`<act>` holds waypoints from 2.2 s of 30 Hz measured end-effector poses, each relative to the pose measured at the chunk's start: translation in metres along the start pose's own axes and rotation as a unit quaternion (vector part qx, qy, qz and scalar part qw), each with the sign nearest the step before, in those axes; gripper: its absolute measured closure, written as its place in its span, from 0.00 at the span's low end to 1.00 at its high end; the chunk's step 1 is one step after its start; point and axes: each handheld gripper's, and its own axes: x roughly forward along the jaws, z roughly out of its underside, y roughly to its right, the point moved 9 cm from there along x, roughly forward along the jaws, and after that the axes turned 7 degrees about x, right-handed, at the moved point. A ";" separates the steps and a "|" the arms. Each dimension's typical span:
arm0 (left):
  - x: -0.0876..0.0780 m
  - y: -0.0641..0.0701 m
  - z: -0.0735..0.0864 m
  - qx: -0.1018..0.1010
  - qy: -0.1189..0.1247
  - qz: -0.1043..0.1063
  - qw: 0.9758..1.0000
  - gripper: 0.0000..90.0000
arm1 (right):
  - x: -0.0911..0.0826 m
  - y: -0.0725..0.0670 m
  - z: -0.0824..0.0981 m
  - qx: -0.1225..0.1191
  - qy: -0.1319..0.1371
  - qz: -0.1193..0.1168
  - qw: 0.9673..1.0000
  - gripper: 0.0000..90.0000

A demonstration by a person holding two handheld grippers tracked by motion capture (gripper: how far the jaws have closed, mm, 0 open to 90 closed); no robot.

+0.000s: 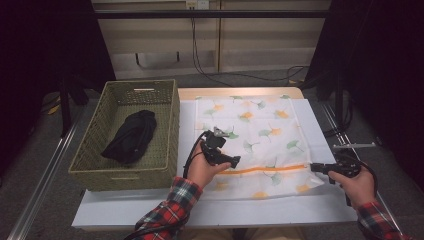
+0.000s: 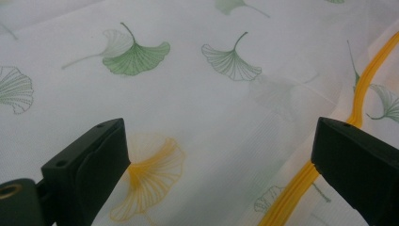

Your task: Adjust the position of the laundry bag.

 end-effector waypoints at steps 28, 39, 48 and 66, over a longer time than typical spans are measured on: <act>0.013 0.050 -0.037 0.019 0.001 0.078 0.997 0.05 | -0.003 -0.024 -0.018 -0.020 0.031 -0.034 0.999 0.96; 0.019 0.058 -0.048 0.018 0.005 0.088 0.996 0.05 | 0.003 -0.029 -0.022 -0.026 0.030 -0.041 0.998 0.96; 0.026 0.076 -0.059 0.022 0.002 0.105 0.994 0.06 | 0.002 -0.037 -0.025 -0.032 0.035 -0.050 0.998 0.96; 0.049 0.108 -0.081 0.029 0.010 0.148 0.989 0.23 | 0.001 -0.041 -0.025 -0.035 0.041 -0.062 0.997 0.96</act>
